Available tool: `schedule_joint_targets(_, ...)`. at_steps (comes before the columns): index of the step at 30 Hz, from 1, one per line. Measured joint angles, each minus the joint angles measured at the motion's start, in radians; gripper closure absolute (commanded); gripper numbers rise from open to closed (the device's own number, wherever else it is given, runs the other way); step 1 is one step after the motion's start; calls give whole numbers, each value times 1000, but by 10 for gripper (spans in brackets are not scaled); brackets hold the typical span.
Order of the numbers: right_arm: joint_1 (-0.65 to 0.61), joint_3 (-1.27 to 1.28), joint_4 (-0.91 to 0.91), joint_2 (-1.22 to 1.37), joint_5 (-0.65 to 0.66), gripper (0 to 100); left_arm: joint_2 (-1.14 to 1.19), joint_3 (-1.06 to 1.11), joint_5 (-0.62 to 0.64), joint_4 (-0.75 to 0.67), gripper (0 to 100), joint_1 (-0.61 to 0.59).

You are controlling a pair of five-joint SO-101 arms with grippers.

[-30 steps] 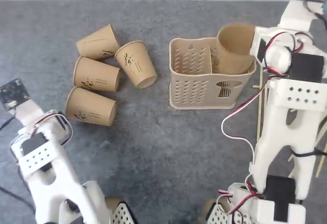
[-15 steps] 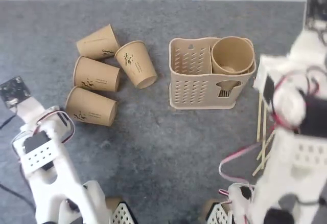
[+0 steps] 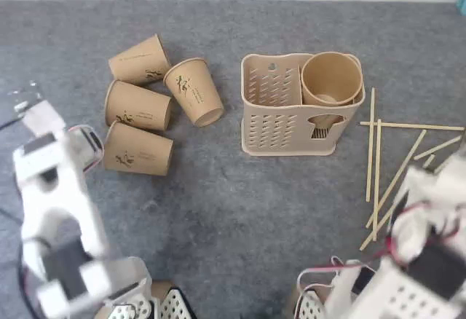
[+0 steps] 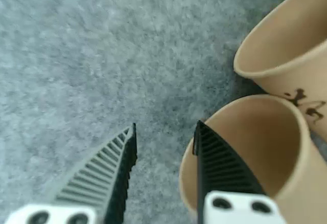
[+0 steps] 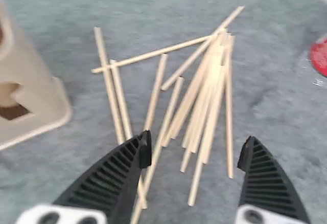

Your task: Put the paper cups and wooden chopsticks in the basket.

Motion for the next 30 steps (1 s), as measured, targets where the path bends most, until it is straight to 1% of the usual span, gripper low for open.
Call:
schedule_joint_targets(4, 54, 215, -58, -224, 69, 911, 210, -219, -2, 149, 827, 26)
schedule_joint_targets(7, 69, 315, -98, -295, 124, 955, 278, -322, -2, 232, 827, 44)
schedule_joint_targets(12, 74, 450, -163, -261, 155, 961, 275, -376, -2, 307, 827, 77)
schedule_joint_targets(16, 74, 549, -262, -158, 158, 961, 193, -376, -2, 379, 827, 127)
schedule_joint_targets(19, 74, 638, -358, -75, 158, 961, 138, -376, -2, 439, 827, 190)
schedule_joint_targets(23, 80, 747, -462, -28, 158, 961, 97, -376, -3, 499, 827, 282)
schedule_joint_targets(26, 120, 769, -496, -28, 152, 961, 92, -376, -2, 522, 827, 367)
schedule_joint_targets(30, 118, 781, -502, -28, 152, 961, 92, -376, -5, 528, 827, 488)
